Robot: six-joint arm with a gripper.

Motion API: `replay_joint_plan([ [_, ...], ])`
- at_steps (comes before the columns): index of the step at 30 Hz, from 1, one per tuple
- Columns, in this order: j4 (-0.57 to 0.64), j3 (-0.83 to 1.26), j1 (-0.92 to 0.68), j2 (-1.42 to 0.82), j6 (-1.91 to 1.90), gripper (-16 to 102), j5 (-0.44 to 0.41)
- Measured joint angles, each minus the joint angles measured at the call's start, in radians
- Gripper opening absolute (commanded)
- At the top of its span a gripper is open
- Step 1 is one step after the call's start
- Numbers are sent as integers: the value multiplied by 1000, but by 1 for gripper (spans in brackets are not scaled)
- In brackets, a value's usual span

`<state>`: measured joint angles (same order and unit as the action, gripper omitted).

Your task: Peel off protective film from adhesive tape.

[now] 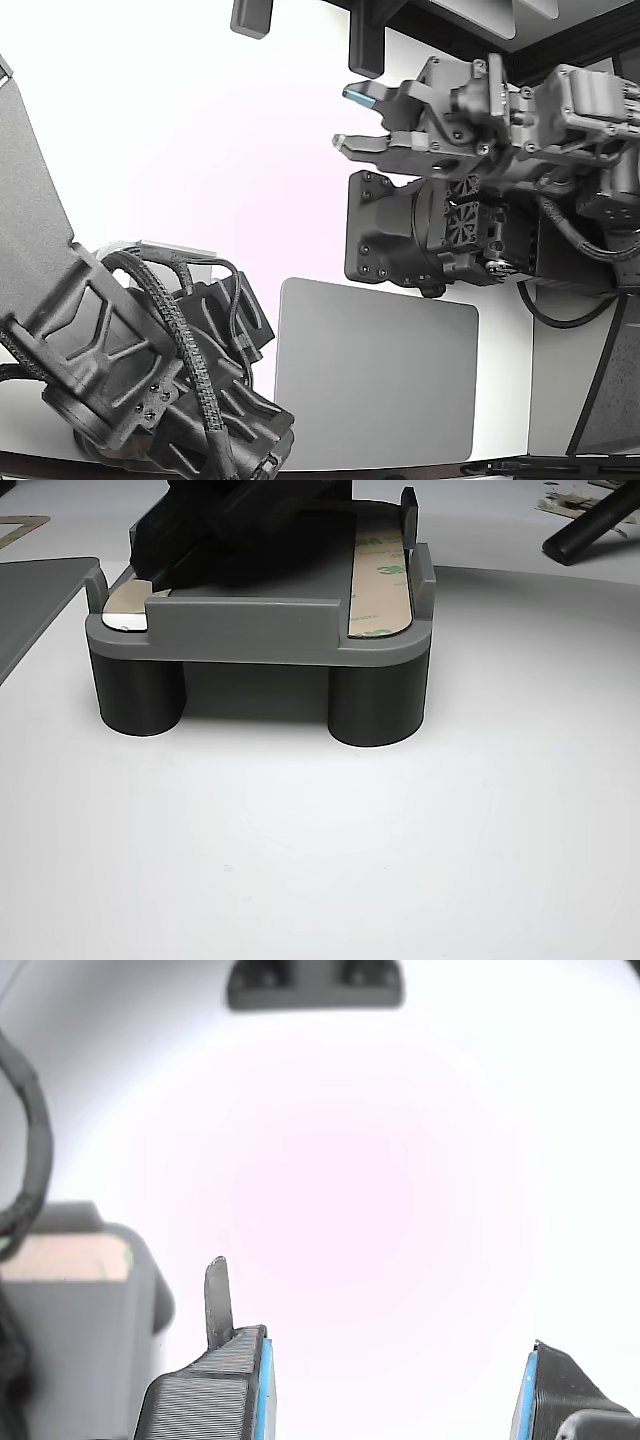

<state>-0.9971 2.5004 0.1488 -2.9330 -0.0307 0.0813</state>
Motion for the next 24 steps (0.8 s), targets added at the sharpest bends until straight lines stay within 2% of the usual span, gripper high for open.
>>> replay_joint_plan([
  [5, 8, 120, 0, 0, -44, 100, -17],
  [7, 20, 156, 2, 0, -21, 100, 6],
  [11, 25, 161, 2, 0, 0, 100, 46],
  [14, 26, 161, 2, 0, -12, 100, 23],
  [24, 26, 161, 2, 0, -14, 100, 21],
])
